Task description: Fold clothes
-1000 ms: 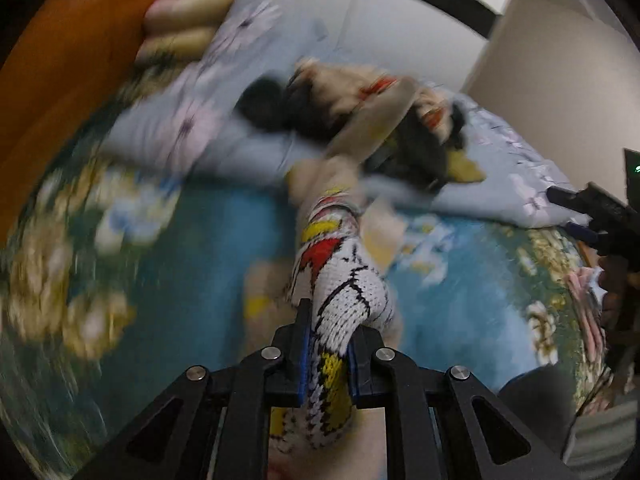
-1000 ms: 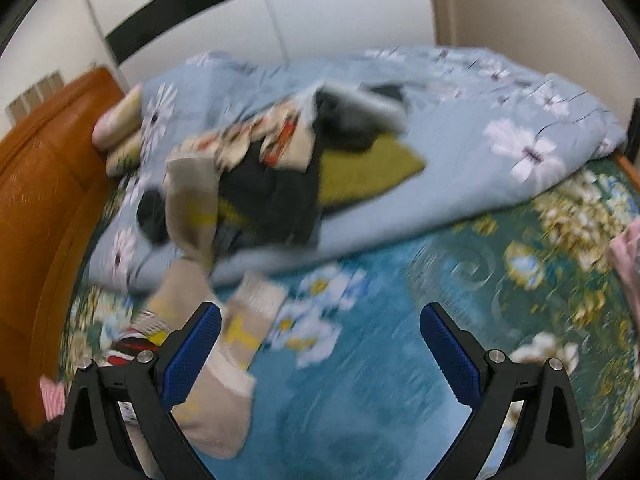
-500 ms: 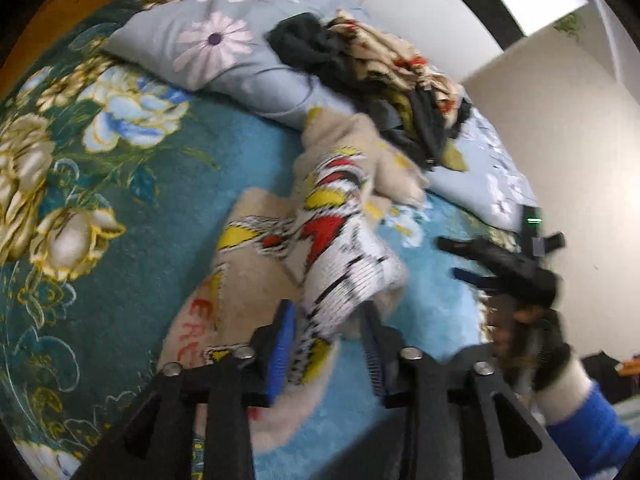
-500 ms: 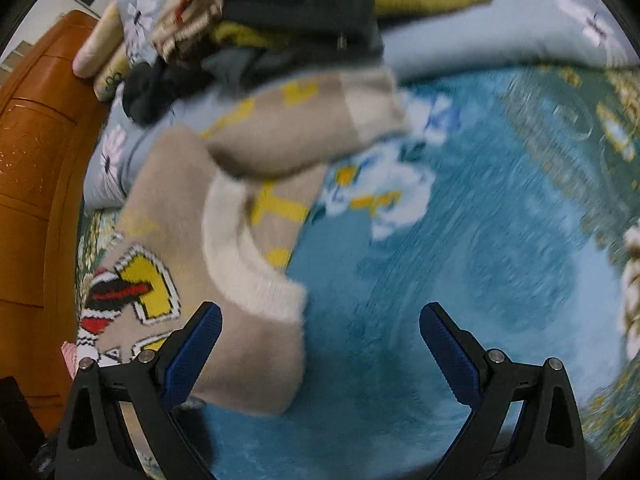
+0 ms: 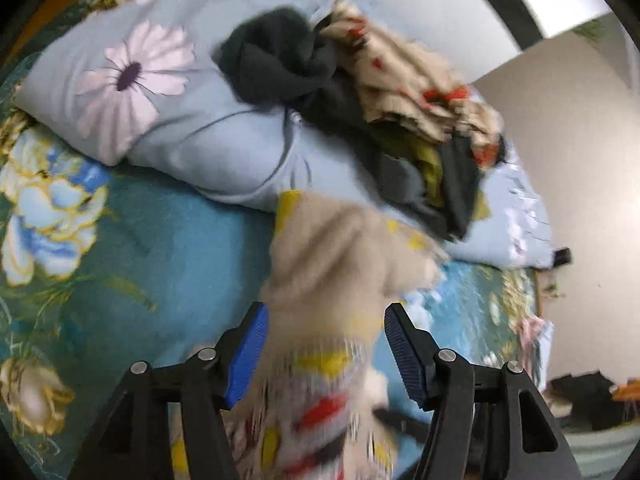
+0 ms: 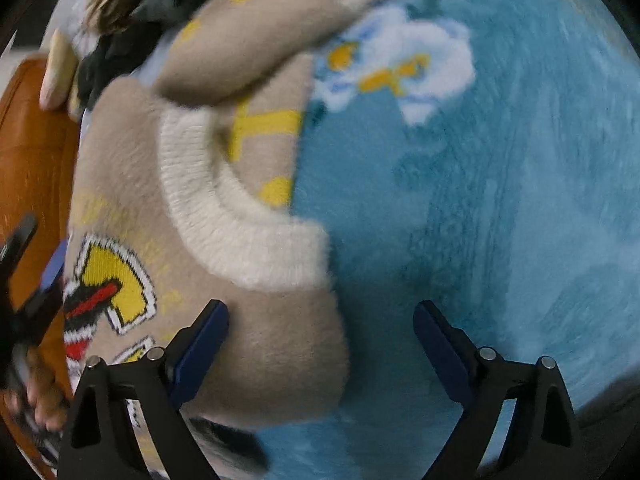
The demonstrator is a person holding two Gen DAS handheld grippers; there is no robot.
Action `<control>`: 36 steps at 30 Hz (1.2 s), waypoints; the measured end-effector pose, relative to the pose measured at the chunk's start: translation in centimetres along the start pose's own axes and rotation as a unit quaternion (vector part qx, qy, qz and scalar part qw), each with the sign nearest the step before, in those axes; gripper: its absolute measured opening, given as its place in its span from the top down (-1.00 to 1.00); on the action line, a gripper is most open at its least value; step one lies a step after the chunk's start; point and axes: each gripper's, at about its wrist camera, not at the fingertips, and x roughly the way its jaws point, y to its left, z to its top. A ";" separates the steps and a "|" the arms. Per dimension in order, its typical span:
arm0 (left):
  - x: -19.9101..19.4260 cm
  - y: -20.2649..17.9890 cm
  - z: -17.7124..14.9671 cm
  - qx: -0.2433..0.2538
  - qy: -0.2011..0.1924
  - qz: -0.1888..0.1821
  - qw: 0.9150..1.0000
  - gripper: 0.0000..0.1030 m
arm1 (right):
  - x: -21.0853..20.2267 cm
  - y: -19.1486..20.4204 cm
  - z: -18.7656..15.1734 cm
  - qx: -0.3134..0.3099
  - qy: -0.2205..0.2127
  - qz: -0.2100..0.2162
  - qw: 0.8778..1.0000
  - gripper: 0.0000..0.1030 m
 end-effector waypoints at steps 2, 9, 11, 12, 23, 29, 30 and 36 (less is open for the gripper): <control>2.5 -1.1 1.3 0.005 0.032 0.012 0.999 -0.26 | -0.2 -0.5 -0.2 0.017 -0.003 0.009 1.000 -0.59; 7.1 -3.7 1.4 0.029 0.092 0.054 0.994 -0.24 | -0.8 0.1 -1.1 0.029 0.008 0.054 0.998 0.14; 7.3 -3.9 1.4 0.031 0.083 0.086 0.992 0.08 | -1.5 0.4 -1.4 0.020 0.001 0.039 0.999 0.52; 7.2 -3.9 1.3 0.029 0.081 0.096 0.992 0.35 | -2.0 0.5 -1.5 0.016 -0.003 0.031 0.999 0.63; -4.5 -6.2 0.0 0.011 -0.084 0.009 0.996 0.64 | -14.5 3.5 -0.8 -0.086 -0.146 0.039 0.985 0.87; -15.7 -13.0 -1.9 0.090 -0.224 -0.047 0.969 0.66 | -23.6 9.4 0.0 -0.187 -0.272 0.036 0.943 0.89; -17.4 -14.1 -2.6 0.106 -0.248 -0.052 0.962 0.66 | -25.2 10.4 0.2 -0.203 -0.293 0.035 0.934 0.89; -25.4 -18.1 -7.5 0.160 -0.355 -0.076 0.918 0.66 | -34.0 13.1 -4.5 -0.277 -0.389 0.044 0.877 0.89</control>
